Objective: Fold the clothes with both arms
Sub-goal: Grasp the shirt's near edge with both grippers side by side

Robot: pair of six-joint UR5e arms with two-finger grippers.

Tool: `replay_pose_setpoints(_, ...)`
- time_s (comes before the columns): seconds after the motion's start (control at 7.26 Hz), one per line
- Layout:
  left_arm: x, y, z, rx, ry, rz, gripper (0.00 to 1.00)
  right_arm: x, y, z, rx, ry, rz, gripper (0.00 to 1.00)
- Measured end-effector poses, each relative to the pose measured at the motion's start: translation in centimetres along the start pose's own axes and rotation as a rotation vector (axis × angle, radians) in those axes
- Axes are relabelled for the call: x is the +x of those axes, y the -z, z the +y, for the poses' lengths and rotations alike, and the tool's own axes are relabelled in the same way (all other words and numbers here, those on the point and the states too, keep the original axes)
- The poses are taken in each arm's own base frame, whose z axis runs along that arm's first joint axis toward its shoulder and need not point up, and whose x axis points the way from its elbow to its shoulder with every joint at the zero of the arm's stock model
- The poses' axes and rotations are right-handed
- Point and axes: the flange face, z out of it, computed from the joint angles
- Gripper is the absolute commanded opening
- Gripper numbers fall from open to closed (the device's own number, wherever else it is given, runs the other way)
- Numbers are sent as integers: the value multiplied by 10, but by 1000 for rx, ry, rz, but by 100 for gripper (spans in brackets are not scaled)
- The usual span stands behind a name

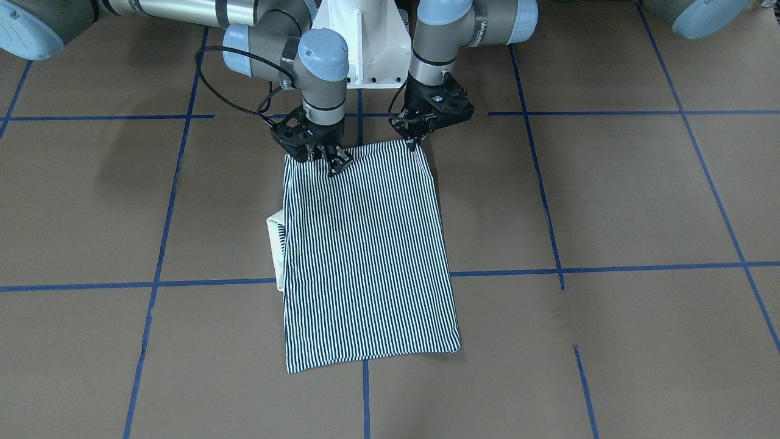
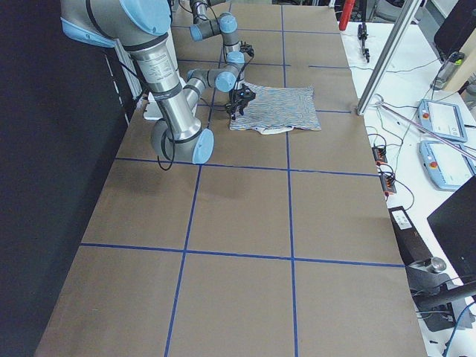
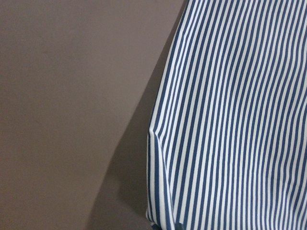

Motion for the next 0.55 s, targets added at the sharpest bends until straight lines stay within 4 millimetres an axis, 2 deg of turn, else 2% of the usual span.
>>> replay_pose_setpoints(0.55, 0, -1, 0, -1, -1, -1, 0, -5, 5, -4, 0, -7, -11, 0)
